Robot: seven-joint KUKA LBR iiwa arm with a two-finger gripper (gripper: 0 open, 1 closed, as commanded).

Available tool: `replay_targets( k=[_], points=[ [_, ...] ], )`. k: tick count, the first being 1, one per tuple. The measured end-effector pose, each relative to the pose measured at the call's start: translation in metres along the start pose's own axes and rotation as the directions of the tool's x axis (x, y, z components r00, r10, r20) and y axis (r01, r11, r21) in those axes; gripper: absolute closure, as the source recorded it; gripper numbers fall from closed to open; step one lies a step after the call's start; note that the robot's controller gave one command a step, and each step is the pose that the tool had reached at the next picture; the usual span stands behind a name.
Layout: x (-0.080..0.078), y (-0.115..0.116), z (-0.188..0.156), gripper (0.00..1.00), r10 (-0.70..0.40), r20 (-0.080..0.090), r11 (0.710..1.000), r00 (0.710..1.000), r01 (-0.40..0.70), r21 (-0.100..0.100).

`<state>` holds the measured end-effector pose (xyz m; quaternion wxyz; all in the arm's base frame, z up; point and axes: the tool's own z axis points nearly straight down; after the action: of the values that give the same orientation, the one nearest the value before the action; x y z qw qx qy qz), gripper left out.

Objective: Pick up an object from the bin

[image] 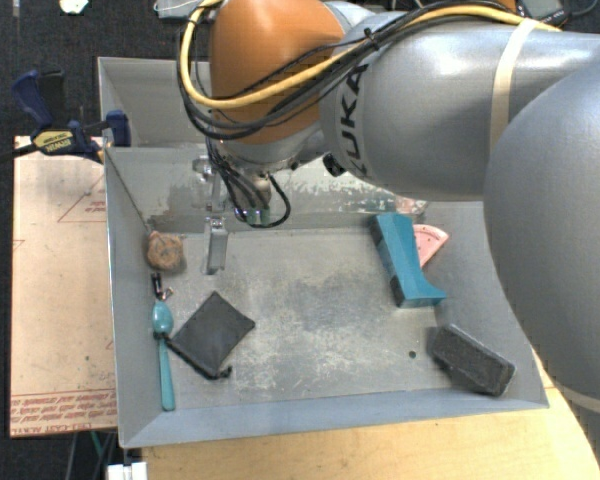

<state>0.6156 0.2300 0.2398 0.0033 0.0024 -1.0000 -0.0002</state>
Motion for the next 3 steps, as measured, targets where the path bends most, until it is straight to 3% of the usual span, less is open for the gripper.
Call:
replay_targets(
  k=[1,2,3],
  points=[
    [-0.002,-0.001,-0.005,0.0,0.004,0.008,1.0,1.0,-0.004,-0.001],
    [0.019,-0.005,0.048,0.0,-0.149,0.009,0.989,0.989,0.149,0.0],
    [0.072,-0.02,0.073,0.0,-0.589,0.01,0.808,0.808,0.589,0.004]
  ],
)
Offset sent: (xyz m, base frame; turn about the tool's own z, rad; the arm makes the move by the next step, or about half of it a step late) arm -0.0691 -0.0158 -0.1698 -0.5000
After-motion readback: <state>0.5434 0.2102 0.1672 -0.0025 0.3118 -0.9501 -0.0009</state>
